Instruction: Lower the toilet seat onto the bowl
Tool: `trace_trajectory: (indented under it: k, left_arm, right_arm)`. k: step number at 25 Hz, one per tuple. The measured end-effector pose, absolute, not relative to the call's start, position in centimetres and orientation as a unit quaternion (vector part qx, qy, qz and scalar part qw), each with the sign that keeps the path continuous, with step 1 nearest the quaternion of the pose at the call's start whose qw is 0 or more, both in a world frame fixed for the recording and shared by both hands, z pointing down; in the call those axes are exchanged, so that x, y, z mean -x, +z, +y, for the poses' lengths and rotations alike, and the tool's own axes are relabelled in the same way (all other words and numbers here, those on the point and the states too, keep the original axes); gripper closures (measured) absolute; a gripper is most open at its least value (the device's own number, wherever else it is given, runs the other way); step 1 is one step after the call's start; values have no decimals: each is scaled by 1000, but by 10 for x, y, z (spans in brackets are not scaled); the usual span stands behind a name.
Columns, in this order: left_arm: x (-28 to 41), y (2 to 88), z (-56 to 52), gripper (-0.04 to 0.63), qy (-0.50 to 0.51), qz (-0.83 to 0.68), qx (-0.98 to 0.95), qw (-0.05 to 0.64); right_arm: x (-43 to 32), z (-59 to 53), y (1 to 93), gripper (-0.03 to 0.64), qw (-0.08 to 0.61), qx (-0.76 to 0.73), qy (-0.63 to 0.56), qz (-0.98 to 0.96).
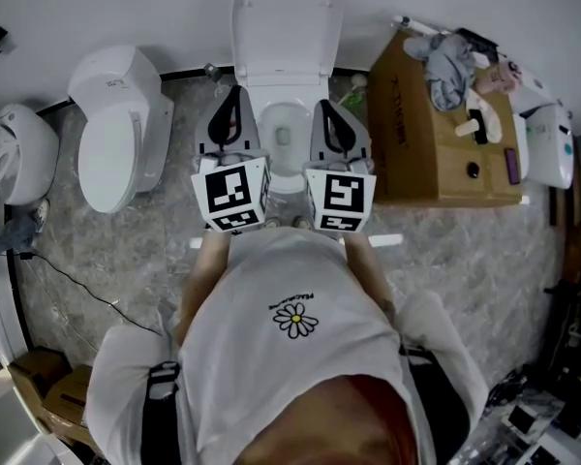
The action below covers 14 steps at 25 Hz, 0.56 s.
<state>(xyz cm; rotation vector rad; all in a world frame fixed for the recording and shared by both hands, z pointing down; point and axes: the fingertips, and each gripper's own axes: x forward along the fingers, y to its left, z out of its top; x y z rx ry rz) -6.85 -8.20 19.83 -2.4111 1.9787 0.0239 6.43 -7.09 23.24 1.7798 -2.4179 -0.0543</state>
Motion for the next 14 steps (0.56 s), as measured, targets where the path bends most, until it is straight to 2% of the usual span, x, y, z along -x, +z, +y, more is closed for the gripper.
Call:
trace_trajectory:
  k: [14]
  left_arm:
    - [67, 206, -84, 574, 4, 635, 773, 3]
  right_arm:
    - [-65, -70, 239, 586, 77, -585, -18, -807]
